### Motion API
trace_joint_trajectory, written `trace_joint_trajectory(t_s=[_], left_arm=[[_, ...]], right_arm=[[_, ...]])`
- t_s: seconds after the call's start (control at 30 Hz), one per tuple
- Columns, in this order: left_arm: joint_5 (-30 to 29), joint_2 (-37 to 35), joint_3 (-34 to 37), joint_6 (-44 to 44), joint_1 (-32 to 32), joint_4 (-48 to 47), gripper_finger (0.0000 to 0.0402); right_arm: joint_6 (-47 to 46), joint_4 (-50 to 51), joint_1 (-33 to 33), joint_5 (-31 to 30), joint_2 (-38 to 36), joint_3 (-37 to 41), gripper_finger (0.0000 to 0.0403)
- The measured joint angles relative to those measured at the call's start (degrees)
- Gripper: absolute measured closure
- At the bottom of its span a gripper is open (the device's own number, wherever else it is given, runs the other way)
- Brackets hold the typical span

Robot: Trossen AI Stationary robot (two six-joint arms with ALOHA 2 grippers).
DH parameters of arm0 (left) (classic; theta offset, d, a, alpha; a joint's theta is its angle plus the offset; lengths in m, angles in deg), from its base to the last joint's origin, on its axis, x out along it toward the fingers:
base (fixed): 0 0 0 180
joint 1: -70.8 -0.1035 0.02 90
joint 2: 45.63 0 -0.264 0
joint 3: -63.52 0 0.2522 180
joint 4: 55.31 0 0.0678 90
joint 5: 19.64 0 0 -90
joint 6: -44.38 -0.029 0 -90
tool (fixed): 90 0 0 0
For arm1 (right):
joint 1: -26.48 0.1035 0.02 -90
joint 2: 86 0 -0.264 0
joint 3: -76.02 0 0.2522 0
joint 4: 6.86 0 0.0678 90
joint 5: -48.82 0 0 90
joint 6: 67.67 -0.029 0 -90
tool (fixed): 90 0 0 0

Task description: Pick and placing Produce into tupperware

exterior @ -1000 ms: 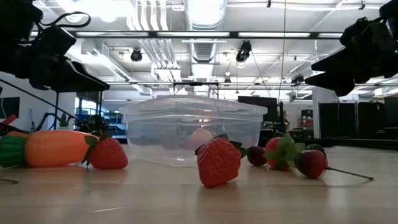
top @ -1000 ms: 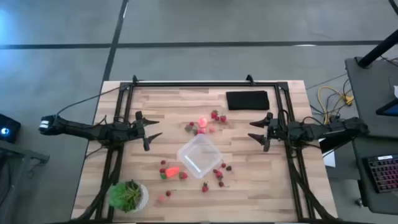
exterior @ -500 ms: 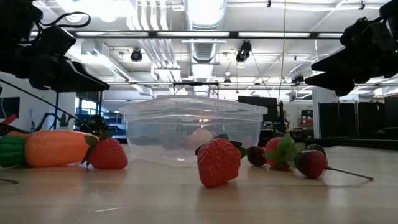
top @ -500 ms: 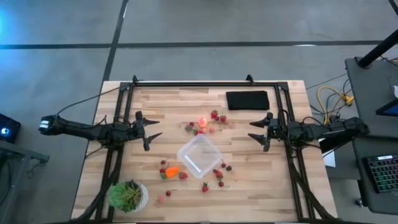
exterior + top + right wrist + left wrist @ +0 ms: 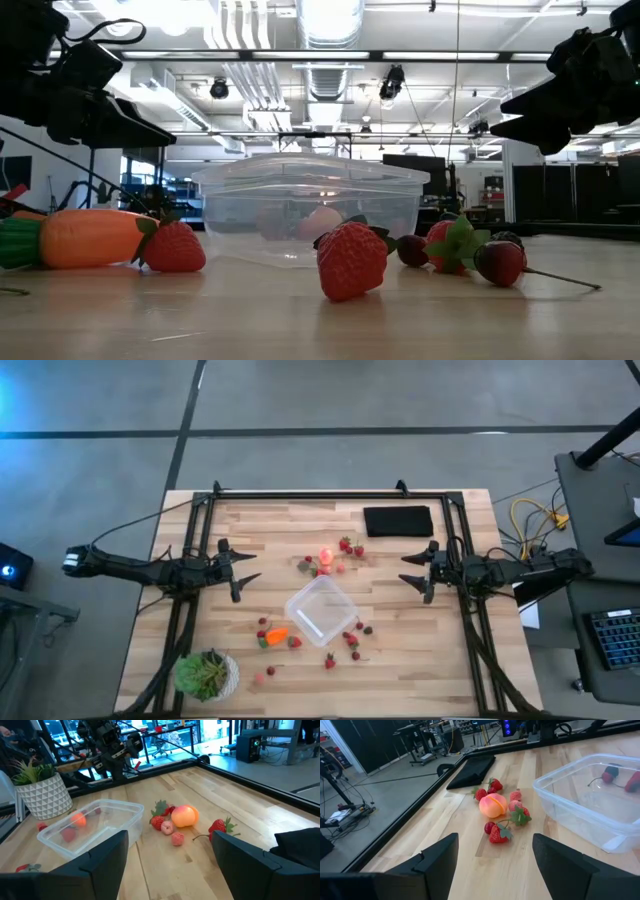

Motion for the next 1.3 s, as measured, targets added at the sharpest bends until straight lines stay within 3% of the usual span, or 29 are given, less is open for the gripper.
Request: trace_joint_trajectory(t_s=[1.13,1.23,1.3], left_arm=[[-0.01,0.0,0.0,0.0,0.0,0.0,0.016],[-0.02,0.0,0.0,0.0,-0.02,0.0,0.016],[0.0,0.0,0.0,0.0,-0.02,0.02,0.016]], right_arm=[[0.3,-0.4,-0.01,0.0,0.0,-0.01,0.0124],[-2.73,-0.4,0.01,0.0,0.0,-0.01,0.0124],[-9.61,-0.47,-0.01,-0.02,0.0,-0.01,0.0124]])
